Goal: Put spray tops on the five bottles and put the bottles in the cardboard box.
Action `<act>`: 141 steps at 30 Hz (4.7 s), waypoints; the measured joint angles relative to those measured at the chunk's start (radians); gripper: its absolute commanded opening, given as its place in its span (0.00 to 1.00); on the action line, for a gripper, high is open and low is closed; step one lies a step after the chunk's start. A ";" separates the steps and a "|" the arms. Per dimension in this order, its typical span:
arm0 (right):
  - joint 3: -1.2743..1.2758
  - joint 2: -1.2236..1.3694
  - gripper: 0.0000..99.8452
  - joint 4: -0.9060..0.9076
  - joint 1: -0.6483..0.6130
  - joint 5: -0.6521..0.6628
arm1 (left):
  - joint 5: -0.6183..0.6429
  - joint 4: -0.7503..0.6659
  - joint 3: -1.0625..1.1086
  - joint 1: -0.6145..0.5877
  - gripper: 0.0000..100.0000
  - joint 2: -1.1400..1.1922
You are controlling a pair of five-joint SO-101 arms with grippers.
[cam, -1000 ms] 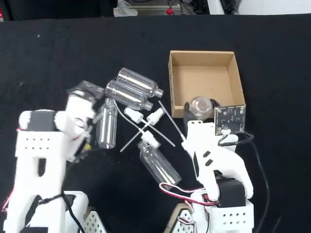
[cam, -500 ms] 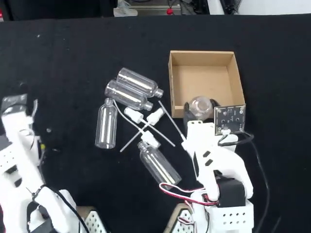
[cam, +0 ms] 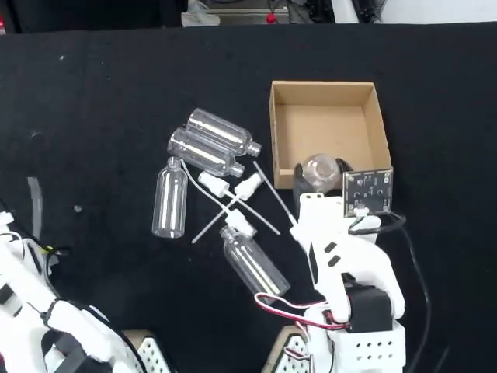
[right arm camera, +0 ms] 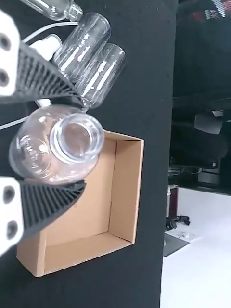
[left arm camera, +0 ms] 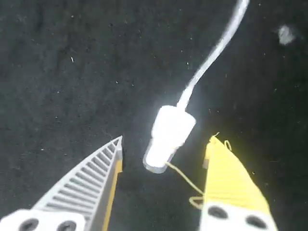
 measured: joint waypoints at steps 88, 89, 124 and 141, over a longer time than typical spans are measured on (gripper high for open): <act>0.012 -0.002 0.03 -0.002 0.000 0.000 | -0.905 -0.336 0.206 0.262 0.26 -0.003; 0.012 -0.002 0.03 -0.002 0.000 0.000 | -0.890 -0.336 0.206 0.261 0.25 -0.003; 0.025 -0.002 0.03 -0.002 0.000 0.000 | -0.523 -0.180 -0.124 0.144 0.25 -0.002; 0.025 -0.002 0.03 -0.002 0.000 0.000 | -0.210 -0.821 0.201 0.104 0.26 0.023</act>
